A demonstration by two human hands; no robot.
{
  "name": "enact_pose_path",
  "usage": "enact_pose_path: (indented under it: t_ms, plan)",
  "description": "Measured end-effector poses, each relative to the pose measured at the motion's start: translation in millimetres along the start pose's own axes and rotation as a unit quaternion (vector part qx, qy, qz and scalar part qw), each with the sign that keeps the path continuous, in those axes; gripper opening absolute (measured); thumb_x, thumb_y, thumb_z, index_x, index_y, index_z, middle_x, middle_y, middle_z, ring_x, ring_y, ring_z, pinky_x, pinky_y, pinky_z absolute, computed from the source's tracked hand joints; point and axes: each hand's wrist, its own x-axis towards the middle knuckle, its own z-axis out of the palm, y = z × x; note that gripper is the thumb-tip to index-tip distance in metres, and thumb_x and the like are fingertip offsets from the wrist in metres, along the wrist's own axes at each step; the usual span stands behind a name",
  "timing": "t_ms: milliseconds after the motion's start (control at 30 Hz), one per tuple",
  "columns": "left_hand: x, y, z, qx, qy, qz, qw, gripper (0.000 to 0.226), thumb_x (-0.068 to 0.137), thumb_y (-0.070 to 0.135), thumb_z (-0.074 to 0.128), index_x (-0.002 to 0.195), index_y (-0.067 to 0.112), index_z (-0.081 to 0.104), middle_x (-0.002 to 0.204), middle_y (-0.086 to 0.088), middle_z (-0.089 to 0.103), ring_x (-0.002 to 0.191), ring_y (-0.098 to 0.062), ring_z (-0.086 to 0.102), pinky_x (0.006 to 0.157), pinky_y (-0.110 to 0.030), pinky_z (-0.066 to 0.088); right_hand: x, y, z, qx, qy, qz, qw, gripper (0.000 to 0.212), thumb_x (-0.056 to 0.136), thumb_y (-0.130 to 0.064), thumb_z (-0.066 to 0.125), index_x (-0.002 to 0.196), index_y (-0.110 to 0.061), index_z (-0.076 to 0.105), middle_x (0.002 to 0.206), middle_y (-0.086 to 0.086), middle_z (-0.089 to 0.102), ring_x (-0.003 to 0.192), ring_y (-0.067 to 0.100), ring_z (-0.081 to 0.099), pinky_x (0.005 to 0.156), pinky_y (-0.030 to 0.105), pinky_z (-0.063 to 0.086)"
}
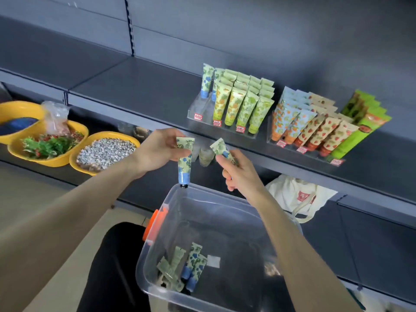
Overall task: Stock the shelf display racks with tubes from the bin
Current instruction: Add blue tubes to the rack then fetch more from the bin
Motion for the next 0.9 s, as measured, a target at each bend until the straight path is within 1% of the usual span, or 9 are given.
enact_pose_path:
  t_ms: [100,233,333,433,500,567,700,800,900]
  plan:
    - [19,25,-16,0.017,0.01,0.026,0.999,0.016,0.077,0.002,0.071,0.089,0.007,0.061,0.069,-0.003,0.062,0.048,-0.002,0.055,0.052,-0.017,0.045,16,-31,-4,-0.052,0.023,-0.065,0.996,0.023,0.096,-0.033,0.051,0.078,-0.02,0.051,0.059,-0.004,0.035,0.05,0.009,0.036,0.063,0.032,0.053]
    - [52,65,-44,0.098,0.01,0.073,0.992,0.017,0.072,0.008,0.077,0.083,0.012,0.065,0.066,-0.002,0.063,0.053,-0.003,0.054,0.054,-0.01,0.042,43,-84,-20,-0.164,0.04,-0.14,0.976,0.036,0.093,-0.031,0.058,0.062,-0.019,0.044,0.065,-0.009,0.033,0.06,0.006,0.033,0.062,0.023,0.027]
    - [79,89,-62,0.083,0.026,0.113,0.99,0.018,0.074,0.003,0.074,0.089,0.006,0.065,0.08,-0.011,0.065,0.061,-0.006,0.058,0.059,-0.012,0.049,70,-126,-28,-0.153,0.057,-0.186,0.969,0.015,0.09,-0.019,0.062,0.079,-0.012,0.054,0.071,0.0,0.046,0.068,0.01,0.042,0.066,0.026,0.033]
    - [107,106,-73,0.08,0.02,0.14,0.987,0.014,0.075,0.001,0.072,0.084,0.01,0.065,0.08,-0.013,0.062,0.06,-0.005,0.059,0.062,-0.013,0.053,97,-165,-33,-0.144,0.059,-0.186,0.97,0.021,0.086,-0.015,0.064,0.098,-0.001,0.053,0.085,0.018,0.062,0.075,0.017,0.051,0.07,0.03,0.04]
    - [127,112,-77,0.111,0.022,0.148,0.982,0.016,0.075,0.004,0.074,0.081,0.015,0.064,0.077,-0.012,0.06,0.059,-0.006,0.056,0.06,-0.012,0.05,112,-187,-35,-0.17,0.057,-0.196,0.964,0.027,0.084,-0.015,0.067,0.104,-0.003,0.055,0.086,0.012,0.064,0.072,0.015,0.056,0.069,0.029,0.048]
    - [146,114,-79,0.139,0.02,0.155,0.978,0.016,0.074,0.007,0.075,0.084,0.014,0.065,0.08,-0.014,0.061,0.065,-0.013,0.054,0.058,-0.011,0.047,129,-202,-35,-0.203,0.07,-0.204,0.955,0.023,0.081,-0.013,0.07,0.1,-0.012,0.057,0.084,0.008,0.065,0.071,0.014,0.061,0.072,0.027,0.055]
    - [179,107,-80,0.212,-0.003,0.169,0.963,0.013,0.076,0.009,0.073,0.089,0.011,0.069,0.09,-0.018,0.068,0.076,-0.018,0.058,0.079,-0.03,0.052,170,-206,-34,-0.301,0.124,-0.193,0.925,0.029,0.071,-0.014,0.076,0.071,-0.027,0.051,0.088,0.01,0.07,0.076,0.028,0.069,0.08,0.048,0.056]
    - [198,101,-80,0.238,0.0,0.17,0.956,0.013,0.078,0.011,0.072,0.092,0.011,0.07,0.083,-0.009,0.066,0.072,-0.014,0.057,0.082,-0.033,0.049,193,-201,-33,-0.369,0.136,-0.173,0.903,0.026,0.071,-0.017,0.076,0.067,-0.026,0.051,0.091,0.011,0.069,0.084,0.028,0.068,0.082,0.044,0.055]
    - [212,96,-77,0.243,-0.007,0.175,0.954,0.017,0.08,0.011,0.071,0.097,0.01,0.07,0.073,0.002,0.06,0.066,-0.006,0.053,0.073,-0.022,0.047,208,-195,-32,-0.404,0.13,-0.16,0.891,0.019,0.076,-0.018,0.074,0.07,-0.022,0.056,0.094,0.01,0.07,0.09,0.025,0.066,0.079,0.031,0.052]
